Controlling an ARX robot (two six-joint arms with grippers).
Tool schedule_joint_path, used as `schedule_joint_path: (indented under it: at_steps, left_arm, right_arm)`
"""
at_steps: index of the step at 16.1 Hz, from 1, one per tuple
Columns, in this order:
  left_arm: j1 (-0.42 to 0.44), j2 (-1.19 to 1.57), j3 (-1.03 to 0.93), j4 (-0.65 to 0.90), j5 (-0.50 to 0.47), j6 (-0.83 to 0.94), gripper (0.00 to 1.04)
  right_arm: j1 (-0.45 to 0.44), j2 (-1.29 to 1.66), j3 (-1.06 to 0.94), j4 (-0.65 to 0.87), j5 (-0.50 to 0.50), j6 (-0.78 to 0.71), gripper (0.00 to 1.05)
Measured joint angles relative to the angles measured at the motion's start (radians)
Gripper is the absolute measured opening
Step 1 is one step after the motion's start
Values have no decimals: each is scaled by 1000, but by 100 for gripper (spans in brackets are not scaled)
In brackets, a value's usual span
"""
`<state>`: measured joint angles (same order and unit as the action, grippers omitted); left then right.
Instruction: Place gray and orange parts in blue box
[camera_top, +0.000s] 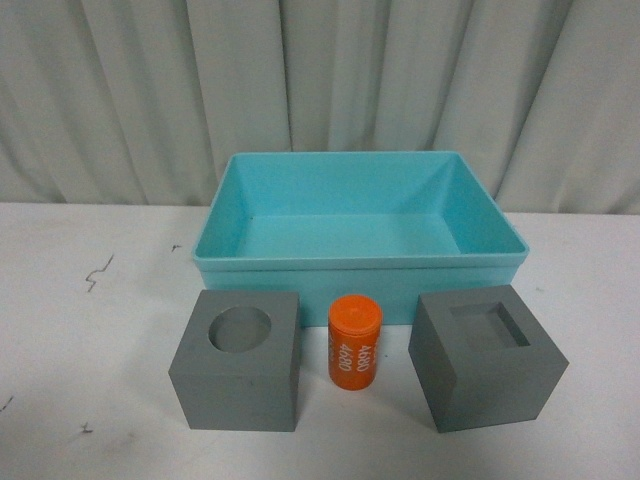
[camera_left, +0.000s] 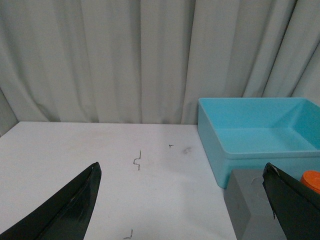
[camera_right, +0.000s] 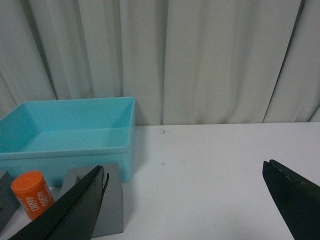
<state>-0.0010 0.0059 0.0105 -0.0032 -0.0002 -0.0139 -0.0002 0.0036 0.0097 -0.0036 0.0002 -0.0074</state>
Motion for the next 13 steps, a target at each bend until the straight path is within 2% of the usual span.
schedule_joint_path:
  at_steps: [13]
  left_arm:
    - [0,0,0,0,0,0,98]
  right_arm:
    - [0,0,0,0,0,0,98]
